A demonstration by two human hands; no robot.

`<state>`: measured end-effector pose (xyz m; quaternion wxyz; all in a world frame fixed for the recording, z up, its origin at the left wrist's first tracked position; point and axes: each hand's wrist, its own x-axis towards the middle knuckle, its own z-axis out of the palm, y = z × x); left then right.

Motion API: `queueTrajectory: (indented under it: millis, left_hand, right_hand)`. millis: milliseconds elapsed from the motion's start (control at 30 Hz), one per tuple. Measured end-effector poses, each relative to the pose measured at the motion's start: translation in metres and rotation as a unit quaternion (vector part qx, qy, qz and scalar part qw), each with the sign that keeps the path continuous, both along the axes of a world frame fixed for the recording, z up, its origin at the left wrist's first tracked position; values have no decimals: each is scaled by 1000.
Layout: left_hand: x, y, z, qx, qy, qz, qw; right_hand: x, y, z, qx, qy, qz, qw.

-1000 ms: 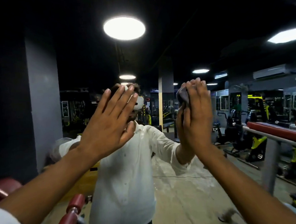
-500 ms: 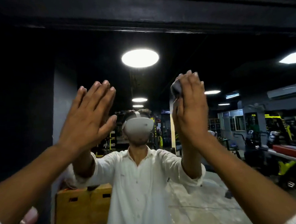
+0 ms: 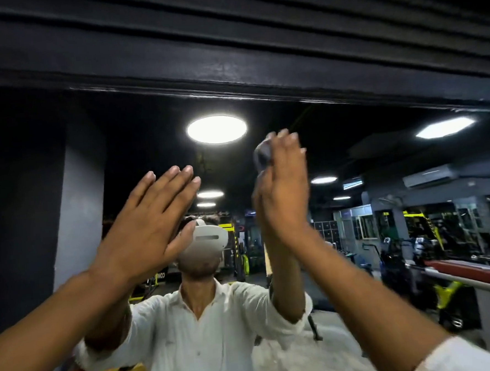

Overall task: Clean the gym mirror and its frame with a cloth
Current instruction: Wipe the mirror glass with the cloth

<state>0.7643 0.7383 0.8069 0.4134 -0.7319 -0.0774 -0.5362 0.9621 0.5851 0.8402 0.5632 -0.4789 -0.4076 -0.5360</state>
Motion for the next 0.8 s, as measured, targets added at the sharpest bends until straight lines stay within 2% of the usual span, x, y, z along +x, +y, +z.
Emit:
queueTrajectory:
  millis: [33,100,167,233,300,400,433,500,600,667,733,800]
  left_hand:
    - [-1,0,5,2,4,-16,1000]
    - [-9,2,20,9,16,-34,999]
    - [-26,10,37,1,21,-29,999]
    - [-49,26,51,-3,16,-13,1000]
    - [-63,43,56,6,13,16,1000]
    - [-64,54,52,14,3,47,999]
    - [-62,55,52,17,2,51,999]
    - [-61,56,54,16,-2,49,999]
    - [-62,55,54,-1,-32,26,999]
    - [-67,56,59,-1,-53,24,998]
    - [-77,60,71,-8,-59,29,998]
    - [-86,67,81,-21,-60,40,997]
  right_hand:
    - [-23,16,-22,-44,-61,-2,997]
    - [-50,32,-59,-165,-207,-25,964]
    - [-41,25,-59,-202,-269,-59,940]
    - [-20,10,-33,-145,-193,-57,969]
    - [-5,-3,0,-40,-66,-33,996]
    - [-12,5,48,67,85,-2,994]
    - [-26,21,58,91,90,-10,992]
    - [-69,61,61,86,8,-53,995]
    - [-124,86,51,-50,-161,-24,985]
    - [-115,74,57,-113,-230,-53,965]
    - [-78,56,67,-89,-195,-100,972]
    - [-35,33,75,-11,-53,-106,993]
